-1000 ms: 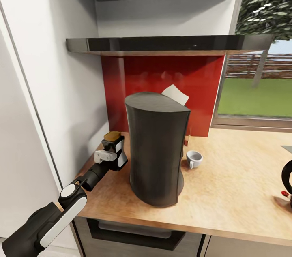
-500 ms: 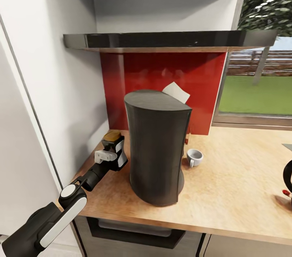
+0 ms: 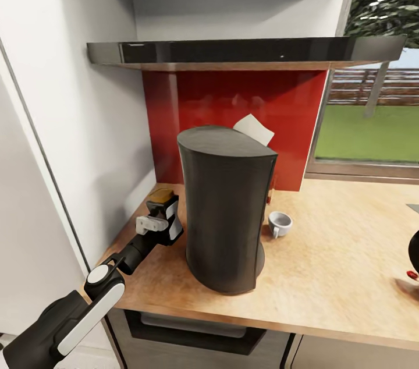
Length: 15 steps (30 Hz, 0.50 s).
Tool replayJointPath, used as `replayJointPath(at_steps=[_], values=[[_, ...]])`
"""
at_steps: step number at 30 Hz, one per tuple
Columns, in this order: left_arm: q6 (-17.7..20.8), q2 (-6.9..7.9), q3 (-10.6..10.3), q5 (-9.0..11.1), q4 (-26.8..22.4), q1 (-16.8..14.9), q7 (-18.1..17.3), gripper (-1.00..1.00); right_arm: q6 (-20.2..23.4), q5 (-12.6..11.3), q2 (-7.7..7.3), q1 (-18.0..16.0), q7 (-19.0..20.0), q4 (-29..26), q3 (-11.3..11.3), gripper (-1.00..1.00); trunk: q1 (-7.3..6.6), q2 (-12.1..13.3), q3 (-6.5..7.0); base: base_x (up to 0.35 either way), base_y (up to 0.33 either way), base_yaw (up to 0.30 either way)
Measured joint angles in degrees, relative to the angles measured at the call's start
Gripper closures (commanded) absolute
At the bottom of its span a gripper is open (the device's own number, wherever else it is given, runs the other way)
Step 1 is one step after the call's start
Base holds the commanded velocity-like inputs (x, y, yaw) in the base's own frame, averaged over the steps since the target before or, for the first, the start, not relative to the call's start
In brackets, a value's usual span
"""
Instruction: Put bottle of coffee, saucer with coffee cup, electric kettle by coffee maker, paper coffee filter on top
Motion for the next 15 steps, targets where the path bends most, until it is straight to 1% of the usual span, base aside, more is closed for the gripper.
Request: replayJointPath(at_steps=[15], values=[[0.0,-0.01,0.0,-0.01,0.0,0.0,0.01,1.0,0.0,0.0,0.0,0.0,0.0,0.0,0.0,-1.0,0.0,0.0,-0.74,0.0,0.0,0.0]])
